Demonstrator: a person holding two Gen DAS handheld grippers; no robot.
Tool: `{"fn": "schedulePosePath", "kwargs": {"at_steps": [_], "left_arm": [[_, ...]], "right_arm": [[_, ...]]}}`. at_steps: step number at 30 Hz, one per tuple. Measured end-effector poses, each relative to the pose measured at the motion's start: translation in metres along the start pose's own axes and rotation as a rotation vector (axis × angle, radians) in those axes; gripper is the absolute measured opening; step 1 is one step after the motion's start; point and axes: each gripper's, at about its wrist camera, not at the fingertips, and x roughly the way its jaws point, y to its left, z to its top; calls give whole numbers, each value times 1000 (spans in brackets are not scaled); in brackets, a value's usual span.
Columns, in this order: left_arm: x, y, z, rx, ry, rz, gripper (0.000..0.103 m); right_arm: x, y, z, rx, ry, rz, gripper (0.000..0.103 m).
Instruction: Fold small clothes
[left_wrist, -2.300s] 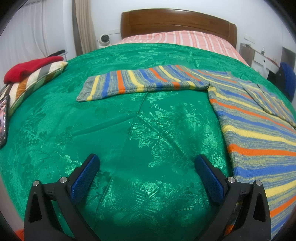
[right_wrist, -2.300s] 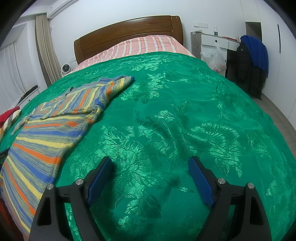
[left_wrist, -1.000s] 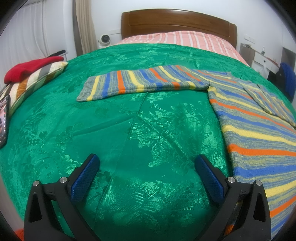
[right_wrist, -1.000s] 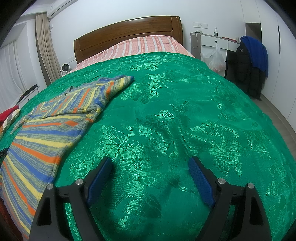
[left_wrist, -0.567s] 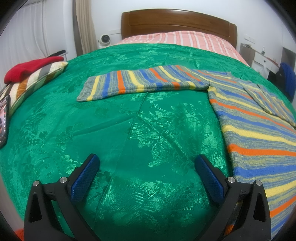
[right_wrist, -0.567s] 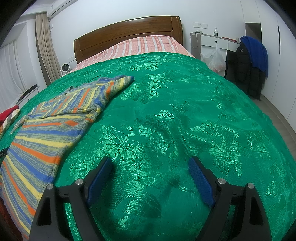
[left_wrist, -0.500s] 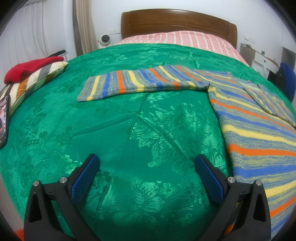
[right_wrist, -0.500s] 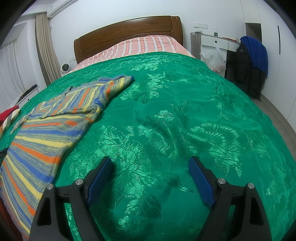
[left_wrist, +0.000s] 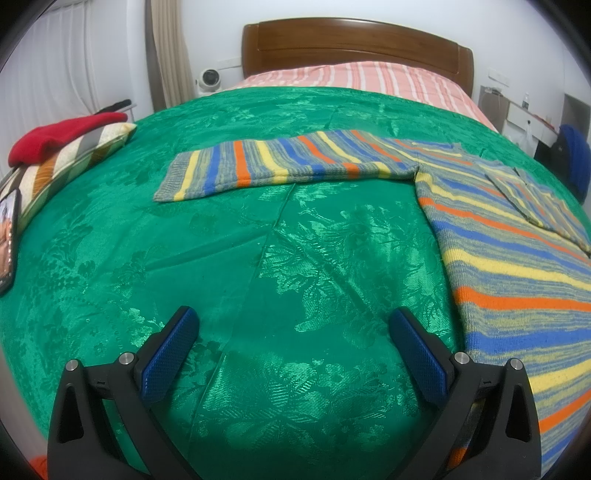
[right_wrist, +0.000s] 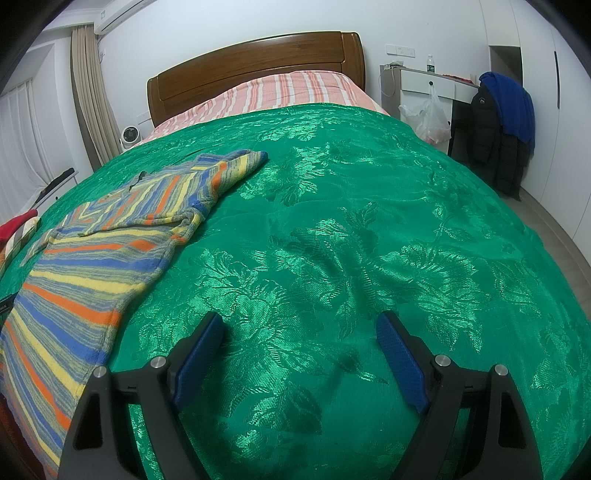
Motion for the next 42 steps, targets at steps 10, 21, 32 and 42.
{"fn": "schedulePosePath", "kwargs": {"at_steps": [10,21,32,42], "left_arm": [[0,-1,0,0,0,0,103],[0,-1,-1,1,-1,0,103],[-19,19,20,-58,99,-125,102],[30,127,122,-263,191,-105,99]], "right_arm": [[0,-1,0,-1,0,0,84],[-1,-1,0,-2,0,-1,84],[-1,-1,0,-4,-1,-2,85],[-2,-5,0,-1,-3,2,86]]}}
